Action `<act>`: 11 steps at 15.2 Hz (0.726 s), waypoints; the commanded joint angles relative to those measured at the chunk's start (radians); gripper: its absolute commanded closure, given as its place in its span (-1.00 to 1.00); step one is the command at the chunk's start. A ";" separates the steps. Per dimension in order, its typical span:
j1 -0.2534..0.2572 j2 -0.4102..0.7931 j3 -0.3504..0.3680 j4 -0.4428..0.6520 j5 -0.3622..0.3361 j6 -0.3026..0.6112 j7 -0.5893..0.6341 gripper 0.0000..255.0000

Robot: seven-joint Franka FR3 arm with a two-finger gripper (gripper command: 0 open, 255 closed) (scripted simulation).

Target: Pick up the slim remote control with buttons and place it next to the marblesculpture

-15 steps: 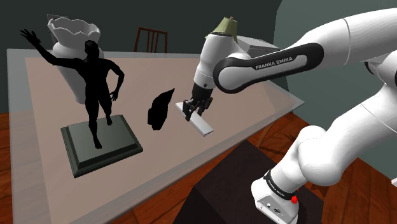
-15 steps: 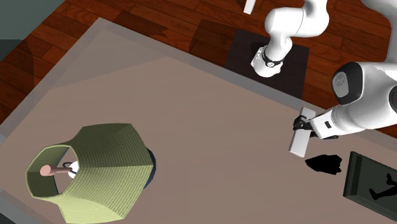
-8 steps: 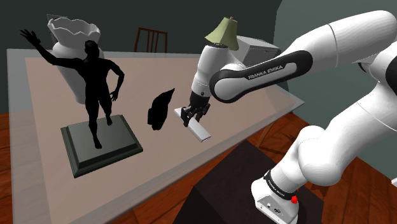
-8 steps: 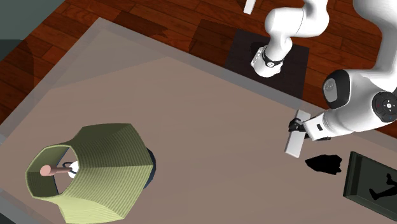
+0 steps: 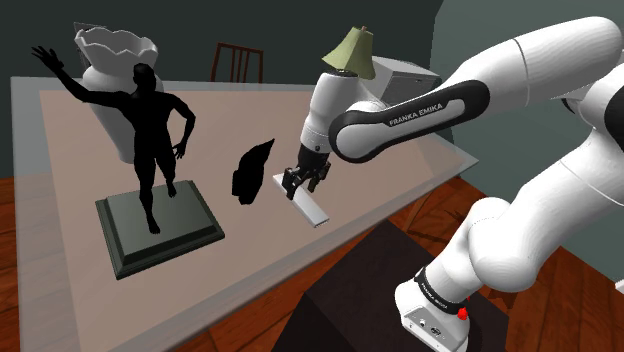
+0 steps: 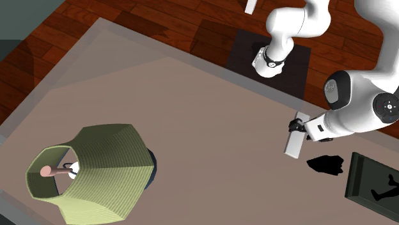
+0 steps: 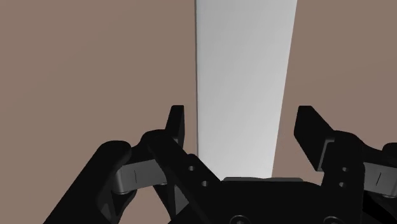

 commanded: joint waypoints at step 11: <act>0.001 -0.075 -0.003 0.064 0.007 -0.138 -0.006 -1.00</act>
